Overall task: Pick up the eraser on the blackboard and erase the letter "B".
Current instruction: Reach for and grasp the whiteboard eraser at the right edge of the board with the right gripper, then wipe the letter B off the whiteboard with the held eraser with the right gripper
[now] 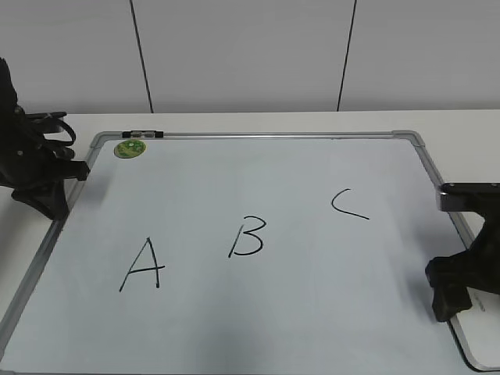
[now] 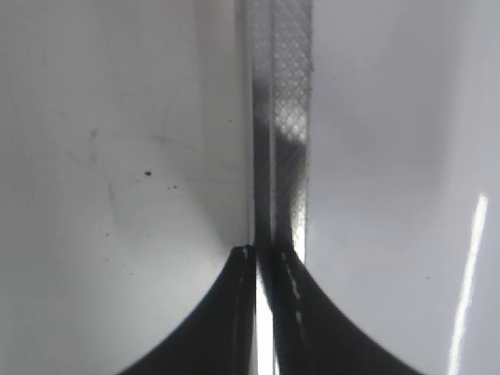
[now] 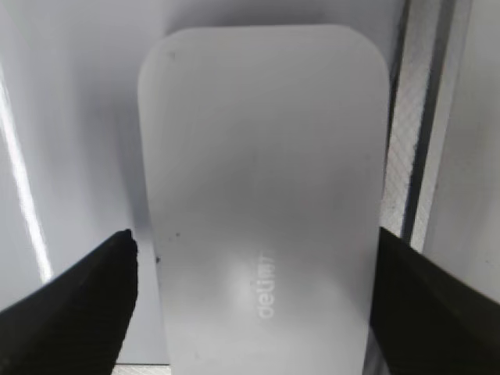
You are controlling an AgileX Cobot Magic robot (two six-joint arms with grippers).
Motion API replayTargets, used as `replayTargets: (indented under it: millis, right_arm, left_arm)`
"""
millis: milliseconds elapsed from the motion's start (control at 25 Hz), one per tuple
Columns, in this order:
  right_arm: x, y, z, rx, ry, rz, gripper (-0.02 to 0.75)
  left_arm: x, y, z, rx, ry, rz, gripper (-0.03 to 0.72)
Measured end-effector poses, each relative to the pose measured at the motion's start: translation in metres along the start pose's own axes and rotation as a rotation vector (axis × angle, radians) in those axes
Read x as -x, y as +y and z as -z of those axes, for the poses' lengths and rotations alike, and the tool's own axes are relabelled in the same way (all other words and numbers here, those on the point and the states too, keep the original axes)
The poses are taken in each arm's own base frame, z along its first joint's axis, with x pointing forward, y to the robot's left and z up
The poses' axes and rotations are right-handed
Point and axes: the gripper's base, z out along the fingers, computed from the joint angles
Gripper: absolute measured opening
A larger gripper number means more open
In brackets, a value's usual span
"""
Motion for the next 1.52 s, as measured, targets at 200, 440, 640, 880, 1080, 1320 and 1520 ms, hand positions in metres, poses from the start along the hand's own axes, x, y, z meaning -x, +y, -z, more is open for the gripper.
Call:
replayTargets:
  millis: [200,440,640,880,1080,1320,1520]
  right_arm:
    - [0.001,0.000,-0.003,-0.002,-0.001,0.002,0.640]
    - [0.001,-0.001,-0.003,-0.008,-0.002,0.009,0.524]
    - [0.001,-0.001,-0.003,-0.008,-0.002,0.009,0.520]
    - [0.000,0.002,-0.003,0.024,0.015,-0.031,0.520]
    - [0.003,0.005,0.003,0.050,0.064,-0.058,0.519]
    - [0.032,0.017,0.042,0.105,0.041,-0.005,0.519]
    - [0.064,0.046,0.077,0.127,-0.010,0.093,0.519]
  left_arm:
    - [0.000,0.000,0.000,-0.001,0.000,0.001,0.029]
    - [0.000,0.000,0.000,-0.003,0.000,0.002,0.029]
    - [0.000,0.000,0.000,-0.003,0.000,0.002,0.029]
    - [0.000,0.000,0.000,-0.003,0.000,0.002,0.029]
    - [0.000,-0.001,0.000,-0.009,0.000,0.007,0.029]
    - [0.000,-0.001,0.000,-0.013,0.000,0.010,0.029]
    - [0.000,-0.001,0.000,-0.015,-0.001,0.011,0.029]
